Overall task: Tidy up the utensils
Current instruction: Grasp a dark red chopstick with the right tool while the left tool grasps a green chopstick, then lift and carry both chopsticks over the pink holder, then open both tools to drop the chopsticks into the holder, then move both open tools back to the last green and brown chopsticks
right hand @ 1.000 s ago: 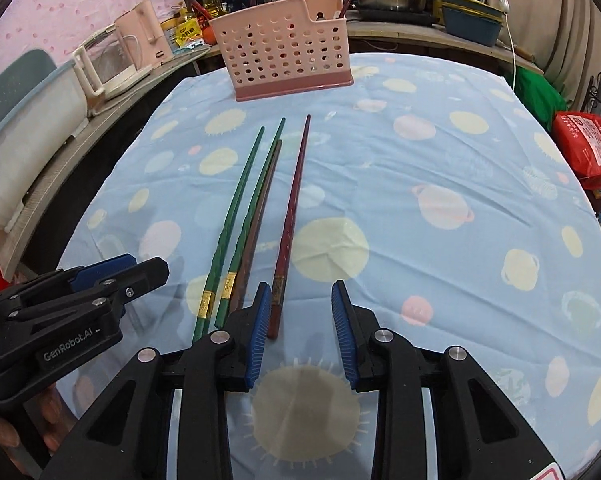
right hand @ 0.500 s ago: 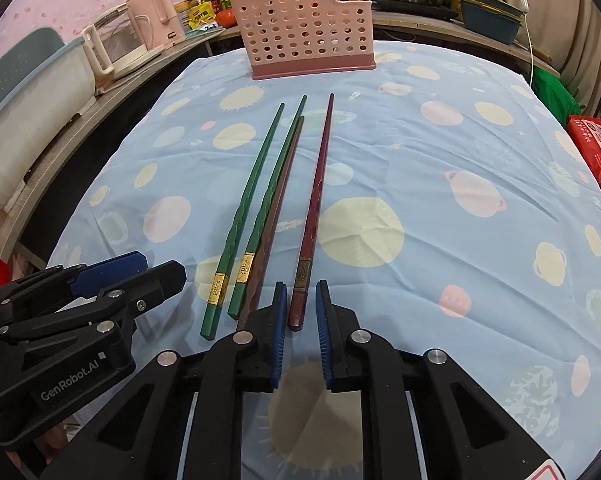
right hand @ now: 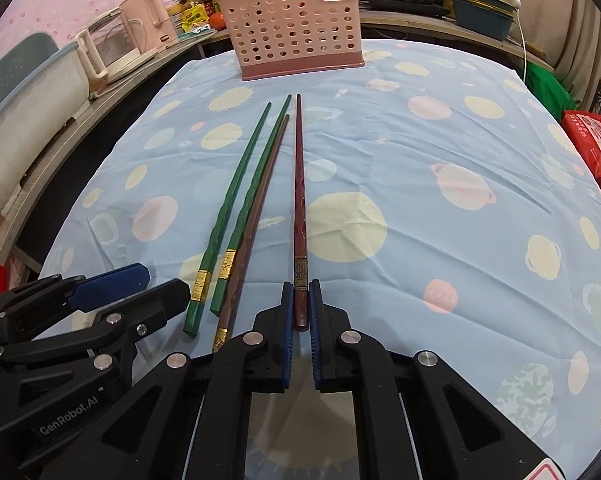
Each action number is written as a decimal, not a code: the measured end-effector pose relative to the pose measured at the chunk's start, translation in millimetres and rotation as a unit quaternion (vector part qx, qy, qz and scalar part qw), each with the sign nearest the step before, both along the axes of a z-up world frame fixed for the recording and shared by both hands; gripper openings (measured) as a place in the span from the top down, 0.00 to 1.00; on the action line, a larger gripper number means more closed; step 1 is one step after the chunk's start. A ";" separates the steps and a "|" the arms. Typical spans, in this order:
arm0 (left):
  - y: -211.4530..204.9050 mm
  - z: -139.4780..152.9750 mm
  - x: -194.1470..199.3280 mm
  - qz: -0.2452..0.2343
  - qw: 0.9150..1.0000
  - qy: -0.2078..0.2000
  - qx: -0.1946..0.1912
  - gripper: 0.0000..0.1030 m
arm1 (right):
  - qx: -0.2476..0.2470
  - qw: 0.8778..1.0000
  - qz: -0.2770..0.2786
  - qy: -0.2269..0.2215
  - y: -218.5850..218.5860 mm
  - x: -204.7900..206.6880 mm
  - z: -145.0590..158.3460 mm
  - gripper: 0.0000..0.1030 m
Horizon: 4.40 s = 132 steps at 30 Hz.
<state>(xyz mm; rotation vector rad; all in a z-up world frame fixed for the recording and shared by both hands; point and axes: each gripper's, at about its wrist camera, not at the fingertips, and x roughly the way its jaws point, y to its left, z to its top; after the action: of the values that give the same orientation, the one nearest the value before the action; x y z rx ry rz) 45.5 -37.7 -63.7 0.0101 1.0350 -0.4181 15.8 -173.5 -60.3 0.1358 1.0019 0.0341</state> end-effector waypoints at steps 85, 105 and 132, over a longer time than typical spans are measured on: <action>25.6 297.4 183.2 0.064 0.954 -0.281 -0.077 0.93 | -0.001 0.954 -0.049 -0.295 -73.0 159.9 295.3 0.93; 10.6 257.3 292.4 0.084 0.961 -0.256 -0.059 0.93 | -0.007 0.969 -0.055 -0.242 -67.0 297.8 234.8 0.93; 25.8 231.1 231.4 0.098 0.966 -0.232 -0.054 0.67 | -0.028 0.974 -0.053 -0.219 -56.0 209.5 206.1 0.64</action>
<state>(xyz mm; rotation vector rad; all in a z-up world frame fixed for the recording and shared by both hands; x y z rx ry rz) 276.9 -11.9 167.4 -0.0883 0.5432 -0.2721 225.3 -229.6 145.9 0.1232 0.5539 -0.0592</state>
